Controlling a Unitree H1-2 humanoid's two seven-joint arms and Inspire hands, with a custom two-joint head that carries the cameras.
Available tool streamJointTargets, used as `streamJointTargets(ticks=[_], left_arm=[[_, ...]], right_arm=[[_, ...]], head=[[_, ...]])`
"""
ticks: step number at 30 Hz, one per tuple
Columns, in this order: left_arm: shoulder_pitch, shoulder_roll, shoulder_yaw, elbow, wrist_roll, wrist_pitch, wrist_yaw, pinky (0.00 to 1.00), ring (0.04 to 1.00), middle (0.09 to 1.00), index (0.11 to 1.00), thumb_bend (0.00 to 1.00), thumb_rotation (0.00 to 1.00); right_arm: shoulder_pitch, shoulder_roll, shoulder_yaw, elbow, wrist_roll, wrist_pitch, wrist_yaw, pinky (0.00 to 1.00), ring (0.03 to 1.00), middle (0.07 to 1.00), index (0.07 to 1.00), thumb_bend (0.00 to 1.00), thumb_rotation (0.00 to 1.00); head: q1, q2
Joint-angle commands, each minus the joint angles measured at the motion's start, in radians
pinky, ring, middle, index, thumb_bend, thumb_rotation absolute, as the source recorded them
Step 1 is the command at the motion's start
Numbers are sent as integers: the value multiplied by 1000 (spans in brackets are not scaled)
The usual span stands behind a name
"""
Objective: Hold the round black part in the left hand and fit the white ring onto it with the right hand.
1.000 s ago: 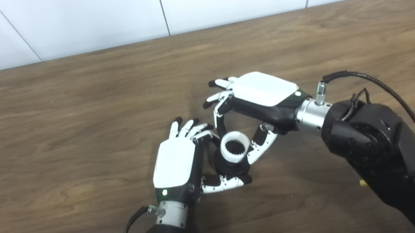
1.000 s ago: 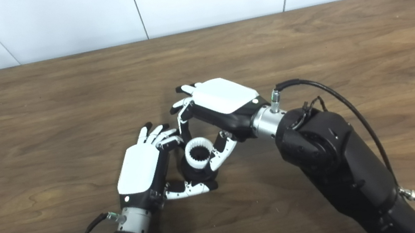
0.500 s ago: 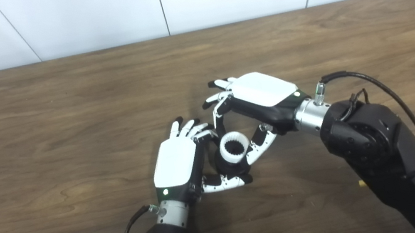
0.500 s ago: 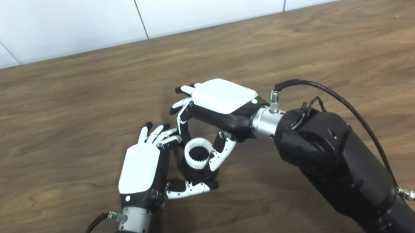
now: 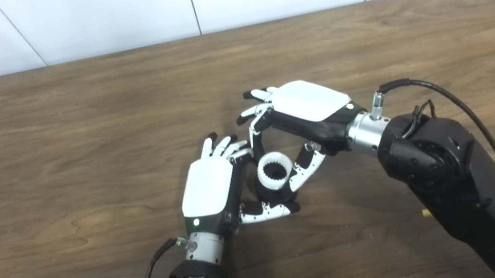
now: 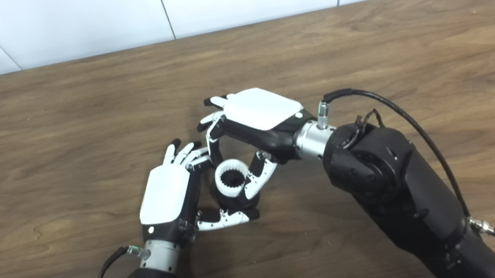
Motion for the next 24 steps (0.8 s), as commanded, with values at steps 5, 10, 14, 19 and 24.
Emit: streamJointTargets(ticks=[5, 10, 14, 19, 24], left_arm=[[-18, 1, 1, -36, 8, -7, 9, 1000, 890, 791, 485, 519, 56], [-18, 0, 0, -41, 10, -5, 4, 1000, 890, 791, 485, 520, 57], [-19, 0, -1, -44, 13, -4, -1, 1000, 891, 792, 486, 520, 57], [-20, 0, -3, -42, 19, -4, 3, 1000, 890, 793, 485, 520, 57], [-20, -1, -4, -42, 19, -4, 1, 1000, 891, 792, 486, 520, 57]], right_arm=[[-29, 2, -3, -18, -2, -9, -7, 1000, 1000, 859, 485, 522, 136], [-28, -1, -7, -18, 0, -7, -8, 1000, 1000, 859, 484, 522, 136], [-26, -4, -8, -19, 1, -7, -5, 1000, 1000, 859, 485, 521, 136], [-24, -5, -6, -18, 2, -11, -9, 1000, 1000, 857, 485, 522, 136], [-21, 0, 3, -11, -9, -15, -13, 1000, 1000, 857, 485, 522, 135]], head=[[-2, 4], [-3, 9], [-2, 9], [-1, 10], [3, 10]])
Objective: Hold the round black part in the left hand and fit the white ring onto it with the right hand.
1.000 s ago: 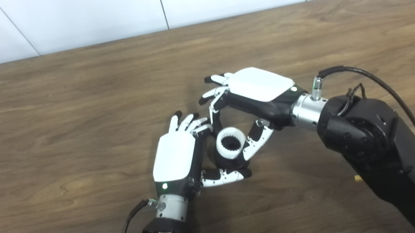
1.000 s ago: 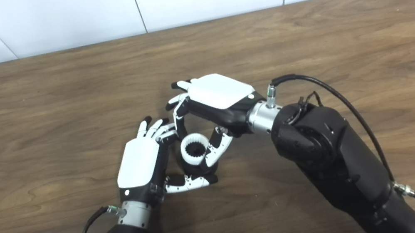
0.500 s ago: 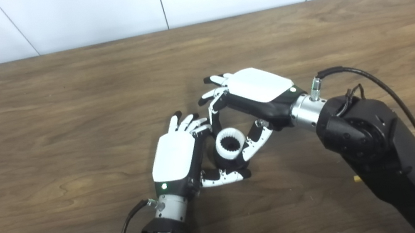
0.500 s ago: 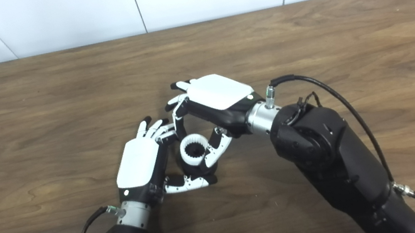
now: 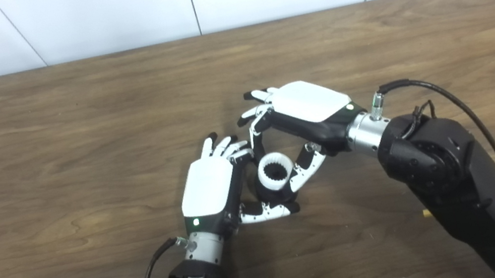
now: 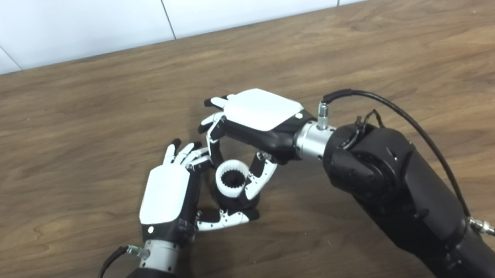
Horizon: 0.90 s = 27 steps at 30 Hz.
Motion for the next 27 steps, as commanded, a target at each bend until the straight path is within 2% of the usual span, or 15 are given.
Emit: streamJointTargets(ticks=[1, 27], left_arm=[[-20, -3, -3, -35, 17, -5, 11, 1000, 891, 793, 486, 519, 57], [-19, -8, -5, -36, 25, -6, 14, 1000, 888, 792, 485, 520, 57]], right_arm=[[-21, 4, -3, -10, -3, -14, -15, 1000, 1000, 857, 485, 522, 135], [-13, -1, 5, -9, -4, -10, -3, 1000, 1000, 863, 486, 521, 134]], head=[[0, 1], [1, 5]])
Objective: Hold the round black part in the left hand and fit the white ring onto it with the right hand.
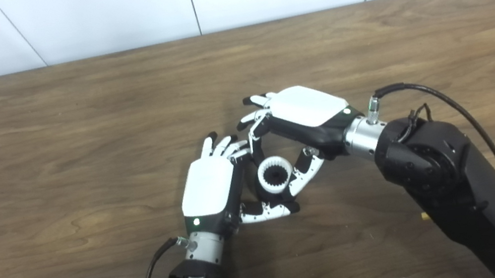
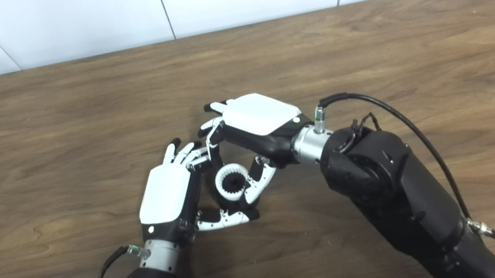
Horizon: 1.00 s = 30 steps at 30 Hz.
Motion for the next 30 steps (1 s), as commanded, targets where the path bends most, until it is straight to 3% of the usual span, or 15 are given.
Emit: streamJointTargets(ticks=[1, 30], left_arm=[[-18, -7, -4, -37, 10, -6, 13, 1000, 888, 792, 485, 520, 57], [-17, -14, -8, -49, 16, 1, 2, 1000, 892, 794, 486, 520, 57]], right_arm=[[-20, -4, -8, -15, 3, -11, -7, 1000, 1000, 863, 486, 521, 134], [-7, -17, -18, 24, -3, -27, -43, 1000, 998, 858, 486, 522, 139]], head=[[1, 2], [4, 6]])
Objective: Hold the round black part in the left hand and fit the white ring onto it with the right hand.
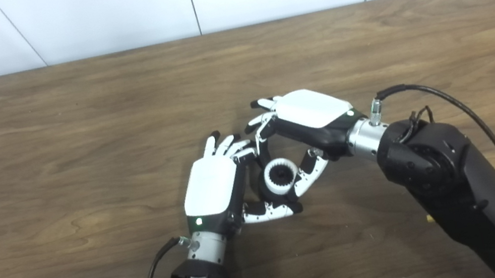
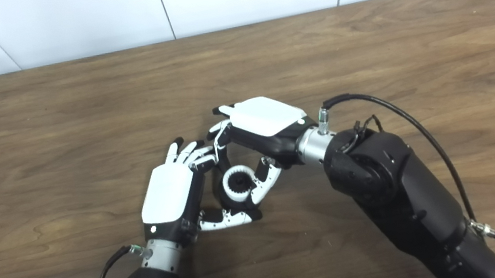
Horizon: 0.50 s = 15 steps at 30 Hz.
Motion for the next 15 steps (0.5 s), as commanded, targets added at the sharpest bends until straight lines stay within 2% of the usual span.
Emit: streamJointTargets(ticks=[1, 9, 10, 11, 13, 15], left_arm=[[-17, -9, 0, -39, 11, -1, 10, 1000, 891, 794, 486, 520, 57], [-19, -10, 0, -34, 13, -1, 13, 1000, 892, 796, 485, 520, 57], [-18, -10, 0, -34, 12, 0, 12, 1000, 892, 795, 485, 520, 57], [-18, -10, 0, -34, 13, -1, 13, 1000, 892, 796, 485, 520, 57], [-17, -10, 0, -35, 14, 1, 11, 1000, 893, 797, 485, 520, 57], [-16, -10, -1, -37, 13, 2, 8, 1000, 895, 798, 485, 520, 57]], right_arm=[[-26, -2, -12, -11, -3, -23, -31, 1000, 999, 859, 487, 522, 141], [-34, -3, -11, -21, -8, -11, -12, 1000, 1000, 892, 493, 523, 158], [-35, -3, -11, -23, -9, -10, -10, 1000, 1000, 899, 569, 752, 238], [-35, -3, -11, -25, -10, -8, -8, 1000, 1000, 907, 602, 842, 267], [-34, -5, -11, -27, -14, -10, -7, 1000, 1000, 923, 641, 934, 294], [-34, -7, -11, -27, -15, -14, -9, 1000, 1000, 931, 655, 962, 307]], head=[[1, 1], [1, 1], [1, 1], [1, 1], [1, 1], [1, 1]])
